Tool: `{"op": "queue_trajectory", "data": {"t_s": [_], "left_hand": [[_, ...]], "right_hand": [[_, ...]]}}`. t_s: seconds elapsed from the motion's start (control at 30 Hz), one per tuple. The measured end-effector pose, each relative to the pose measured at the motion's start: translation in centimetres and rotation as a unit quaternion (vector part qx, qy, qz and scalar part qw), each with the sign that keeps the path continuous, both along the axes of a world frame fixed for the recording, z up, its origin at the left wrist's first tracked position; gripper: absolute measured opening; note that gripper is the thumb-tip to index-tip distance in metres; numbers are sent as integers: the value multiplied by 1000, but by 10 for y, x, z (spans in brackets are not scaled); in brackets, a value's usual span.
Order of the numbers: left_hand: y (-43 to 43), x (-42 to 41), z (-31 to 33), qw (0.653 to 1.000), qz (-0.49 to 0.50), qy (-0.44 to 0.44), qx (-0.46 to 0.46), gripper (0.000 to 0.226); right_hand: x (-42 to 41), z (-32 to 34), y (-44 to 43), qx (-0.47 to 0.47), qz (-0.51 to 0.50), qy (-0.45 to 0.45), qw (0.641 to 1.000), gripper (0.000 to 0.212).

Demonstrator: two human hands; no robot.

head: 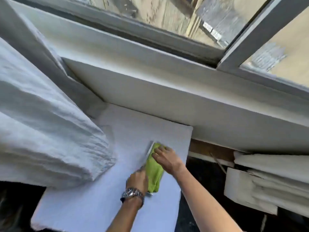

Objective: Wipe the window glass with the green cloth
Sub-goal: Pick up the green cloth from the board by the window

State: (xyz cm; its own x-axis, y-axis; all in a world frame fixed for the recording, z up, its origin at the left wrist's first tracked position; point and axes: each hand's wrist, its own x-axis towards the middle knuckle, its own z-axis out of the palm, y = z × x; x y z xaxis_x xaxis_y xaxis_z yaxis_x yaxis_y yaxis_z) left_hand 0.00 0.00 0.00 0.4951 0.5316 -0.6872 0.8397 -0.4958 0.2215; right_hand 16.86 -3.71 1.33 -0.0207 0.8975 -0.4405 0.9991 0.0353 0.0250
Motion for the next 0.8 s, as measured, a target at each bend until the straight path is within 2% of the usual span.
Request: {"op": "queue_trajectory", "data": {"t_s": [0.03, 0.1, 0.13, 0.2, 0.3, 0.33, 0.43, 0.5, 0.57, 0.63, 0.7, 0.8], "left_hand": [[-11, 2, -19, 999, 21, 31, -16, 38], [-32, 7, -52, 996, 79, 49, 4, 40], [-41, 10, -61, 993, 92, 62, 31, 39], [-46, 16, -70, 990, 93, 109, 2, 37], [-41, 19, -65, 987, 101, 127, -11, 35], [-43, 12, -74, 986, 116, 114, 39, 35], [-10, 12, -41, 987, 157, 35, 3, 29], [22, 17, 5, 972, 228, -35, -53, 14], [65, 35, 86, 924, 320, -174, -118, 21], [113, 57, 176, 891, 329, -288, -124, 28], [164, 84, 277, 863, 316, -382, -98, 32], [220, 113, 431, 820, 260, -502, -93, 41]], "right_hand": [[1, -23, -2, 4, 16, 6, 1000, 17], [3, -67, -7, -59, 53, 55, 995, 35], [7, -75, -5, -77, 53, 58, 994, 41], [9, -88, -3, -72, 73, 53, 993, 48], [7, -82, -2, -79, 132, 1, 988, 34], [5, -75, -6, -89, 110, 2, 990, 26], [20, -26, 0, -108, 29, 22, 994, 13], [37, 19, 4, -136, -77, 118, 981, 23], [61, 103, 14, -93, -195, 209, 954, 29], [76, 180, 32, -25, -255, 254, 933, 42], [91, 274, 58, 47, -269, 249, 929, 51], [112, 423, 98, 168, -234, 153, 945, 47]]}}
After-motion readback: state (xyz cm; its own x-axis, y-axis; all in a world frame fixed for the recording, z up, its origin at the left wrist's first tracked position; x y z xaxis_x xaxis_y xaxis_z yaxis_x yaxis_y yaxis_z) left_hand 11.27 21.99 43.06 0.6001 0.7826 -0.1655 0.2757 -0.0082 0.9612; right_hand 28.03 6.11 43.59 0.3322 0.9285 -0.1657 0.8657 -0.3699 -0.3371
